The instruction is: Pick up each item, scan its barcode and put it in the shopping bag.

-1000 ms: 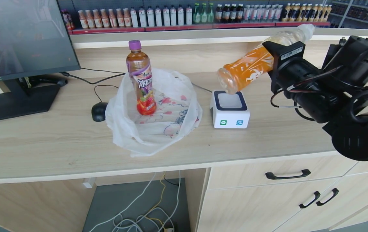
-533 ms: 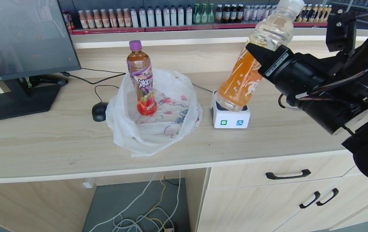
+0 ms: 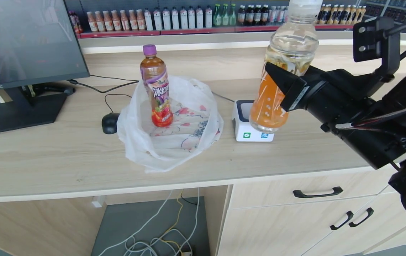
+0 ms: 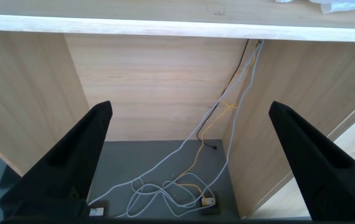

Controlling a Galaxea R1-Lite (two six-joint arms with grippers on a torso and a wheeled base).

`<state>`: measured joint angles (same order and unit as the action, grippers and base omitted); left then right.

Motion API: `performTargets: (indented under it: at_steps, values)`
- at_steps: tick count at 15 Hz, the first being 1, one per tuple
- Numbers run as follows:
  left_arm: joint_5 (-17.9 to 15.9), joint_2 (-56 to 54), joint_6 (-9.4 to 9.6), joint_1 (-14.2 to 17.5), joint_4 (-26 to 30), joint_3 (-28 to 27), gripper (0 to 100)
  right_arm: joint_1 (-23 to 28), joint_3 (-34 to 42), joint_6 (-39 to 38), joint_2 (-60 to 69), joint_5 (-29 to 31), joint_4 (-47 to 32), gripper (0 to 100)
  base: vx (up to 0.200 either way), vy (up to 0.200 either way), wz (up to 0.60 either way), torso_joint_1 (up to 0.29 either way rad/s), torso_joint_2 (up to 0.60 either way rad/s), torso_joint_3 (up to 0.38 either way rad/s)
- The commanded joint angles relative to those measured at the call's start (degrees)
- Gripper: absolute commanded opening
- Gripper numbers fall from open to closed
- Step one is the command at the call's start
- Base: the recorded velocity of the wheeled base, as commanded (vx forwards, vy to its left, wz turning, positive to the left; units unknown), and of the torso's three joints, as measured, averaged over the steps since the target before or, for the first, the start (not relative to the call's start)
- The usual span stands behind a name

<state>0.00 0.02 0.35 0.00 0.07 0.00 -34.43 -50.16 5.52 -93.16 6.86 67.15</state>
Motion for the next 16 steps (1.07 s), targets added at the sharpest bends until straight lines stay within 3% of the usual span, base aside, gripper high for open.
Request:
performTargets:
  at_steps: [1, 4, 10, 12, 16]
  values:
    - [0.00, -0.02, 0.00, 0.00, 0.01, 0.00, 100, -0.03, 0.59, 0.81, -1.76, -0.36, 2.20, 0, 0.000, 0.000, 0.00, 0.000, 0.00, 0.000]
    - [0.00, 0.06, -0.09, 0.00, 0.01, 0.00, 100, 0.32, 3.49, 6.78, -2.46, -0.27, 8.88, 0, 0.000, 0.000, 0.00, 0.000, 0.00, 0.000]
    - [0.00, 0.06, -0.27, 0.00, 0.01, 0.00, 100, 0.85, 6.22, 6.34, -3.61, 0.78, 12.66, 0, 0.000, 0.000, 0.00, 0.000, 0.00, 0.000]
    - [0.00, 0.06, -0.27, 0.00, 0.01, 0.00, 100, 3.66, 5.87, 4.85, -4.40, 0.78, 13.45, 0, 0.000, 0.200, 0.00, 0.002, 0.00, 0.002]
    - [0.00, -0.02, -0.27, 0.00, 0.01, 0.00, 100, 4.28, 5.87, 4.23, -4.84, 0.70, 14.33, 0, 0.000, 0.200, 0.00, 0.001, 0.00, 0.004]
